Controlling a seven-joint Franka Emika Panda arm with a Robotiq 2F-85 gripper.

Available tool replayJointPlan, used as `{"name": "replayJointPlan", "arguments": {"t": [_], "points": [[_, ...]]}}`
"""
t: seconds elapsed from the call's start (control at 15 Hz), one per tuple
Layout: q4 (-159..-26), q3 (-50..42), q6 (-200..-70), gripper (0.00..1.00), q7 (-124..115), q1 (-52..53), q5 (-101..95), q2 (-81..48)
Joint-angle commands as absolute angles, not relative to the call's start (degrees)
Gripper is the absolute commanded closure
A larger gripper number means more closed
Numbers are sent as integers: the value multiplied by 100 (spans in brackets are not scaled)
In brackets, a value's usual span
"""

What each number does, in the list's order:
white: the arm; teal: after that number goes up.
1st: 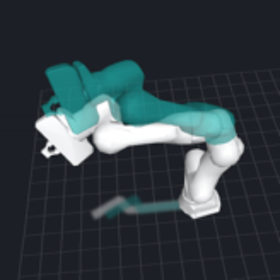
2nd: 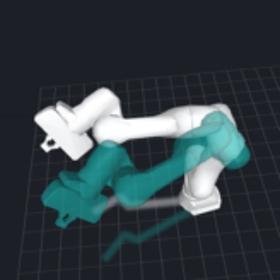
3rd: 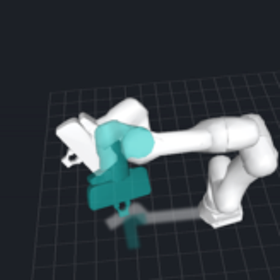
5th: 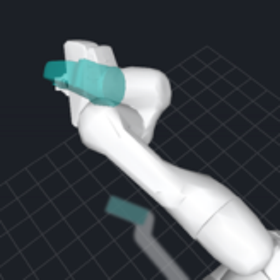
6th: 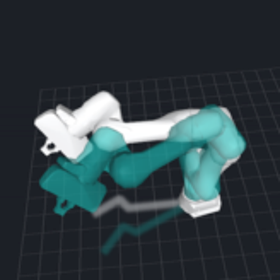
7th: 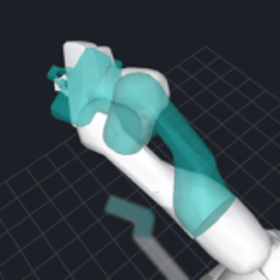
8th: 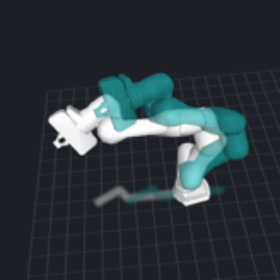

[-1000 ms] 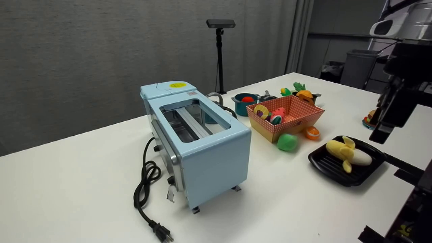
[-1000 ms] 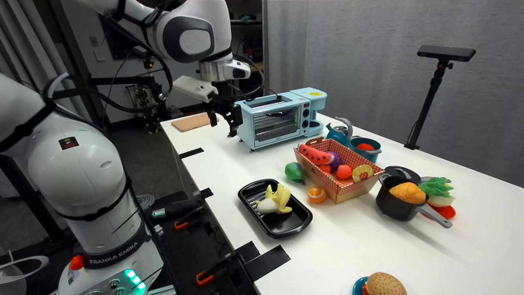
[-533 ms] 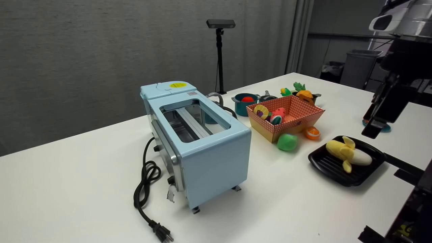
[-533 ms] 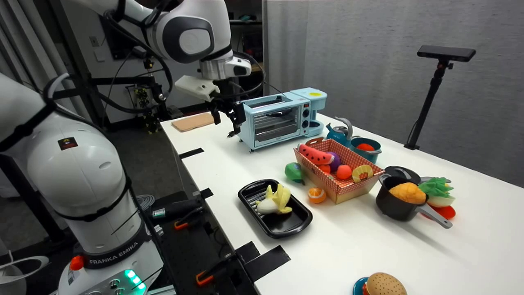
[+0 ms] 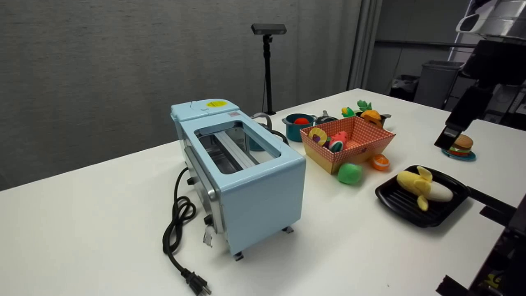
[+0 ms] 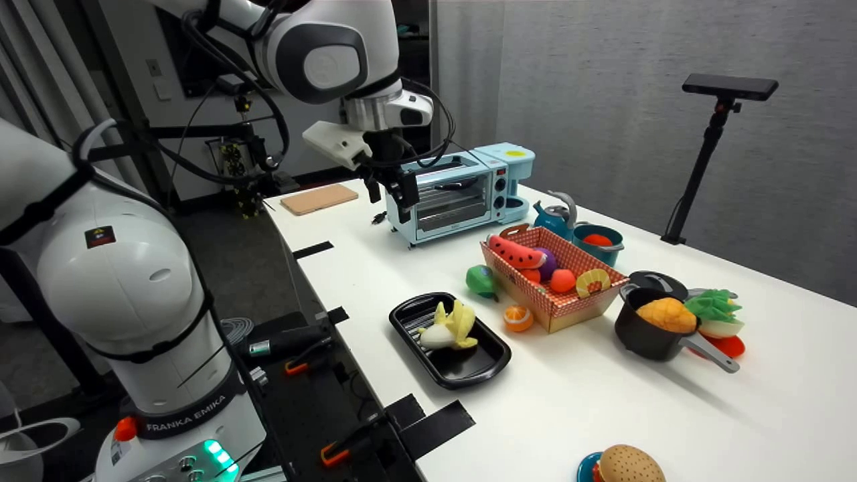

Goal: Take the watermelon plush toy from the box and put it on the oven tray

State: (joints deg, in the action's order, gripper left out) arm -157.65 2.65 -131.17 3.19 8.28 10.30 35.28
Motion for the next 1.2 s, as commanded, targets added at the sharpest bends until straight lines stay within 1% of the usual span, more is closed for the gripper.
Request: {"name": "replayJointPlan", "arguments": {"t": [0.0, 0.27, 0.47, 0.6, 1.13], "points": [[-15670, 433, -12939, 0, -179, 516, 715, 3592], [-15436, 696, -12510, 0, -806, 213, 109, 3488], [-15230, 749, -12235, 0, -1000, 204, -29, 3404], [-15396, 645, -12425, 0, -804, 316, 103, 3495], [-15179, 715, -12314, 0, -874, 318, 62, 3415]]}}
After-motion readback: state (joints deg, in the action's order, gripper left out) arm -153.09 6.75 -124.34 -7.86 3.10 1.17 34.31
